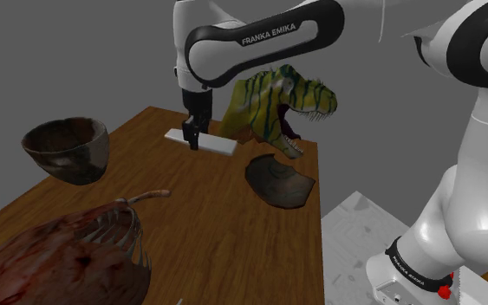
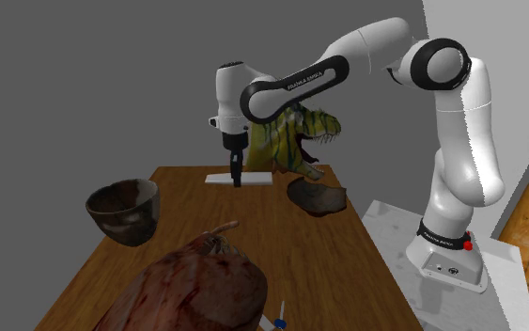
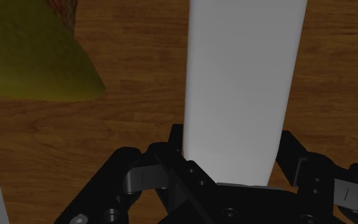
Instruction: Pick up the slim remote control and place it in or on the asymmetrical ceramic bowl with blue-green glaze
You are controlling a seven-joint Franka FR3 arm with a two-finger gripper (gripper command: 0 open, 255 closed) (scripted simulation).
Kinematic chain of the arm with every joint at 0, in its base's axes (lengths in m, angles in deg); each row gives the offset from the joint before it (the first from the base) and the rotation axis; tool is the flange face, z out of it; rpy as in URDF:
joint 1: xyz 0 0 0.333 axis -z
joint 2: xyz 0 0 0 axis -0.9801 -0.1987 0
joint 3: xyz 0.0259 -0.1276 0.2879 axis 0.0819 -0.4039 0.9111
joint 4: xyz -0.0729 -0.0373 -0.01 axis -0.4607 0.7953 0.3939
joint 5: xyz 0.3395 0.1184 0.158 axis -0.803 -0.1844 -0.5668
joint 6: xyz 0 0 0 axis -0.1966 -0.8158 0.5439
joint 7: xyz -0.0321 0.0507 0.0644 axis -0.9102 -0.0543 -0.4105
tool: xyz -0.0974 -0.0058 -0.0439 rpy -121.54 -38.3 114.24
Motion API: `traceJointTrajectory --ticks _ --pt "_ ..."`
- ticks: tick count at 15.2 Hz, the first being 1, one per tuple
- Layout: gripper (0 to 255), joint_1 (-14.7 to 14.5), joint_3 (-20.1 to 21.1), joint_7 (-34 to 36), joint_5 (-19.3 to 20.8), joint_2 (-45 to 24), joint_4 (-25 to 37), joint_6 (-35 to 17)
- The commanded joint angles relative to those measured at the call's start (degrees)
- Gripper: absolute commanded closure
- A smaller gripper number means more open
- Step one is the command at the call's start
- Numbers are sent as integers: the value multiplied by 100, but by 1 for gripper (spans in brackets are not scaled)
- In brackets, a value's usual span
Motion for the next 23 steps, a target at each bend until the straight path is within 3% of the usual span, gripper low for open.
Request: traceJointTrajectory --ticks 1,10,16,23 --pt "255 -3 7 -3 -12 43 90 133" --pt "255 -9 22 -33 -48 152 602 751" --pt "255 150 36 -206 -376 1637 -1336 258" --pt "255 155 -46 -467 -742 3281 -3131 72"
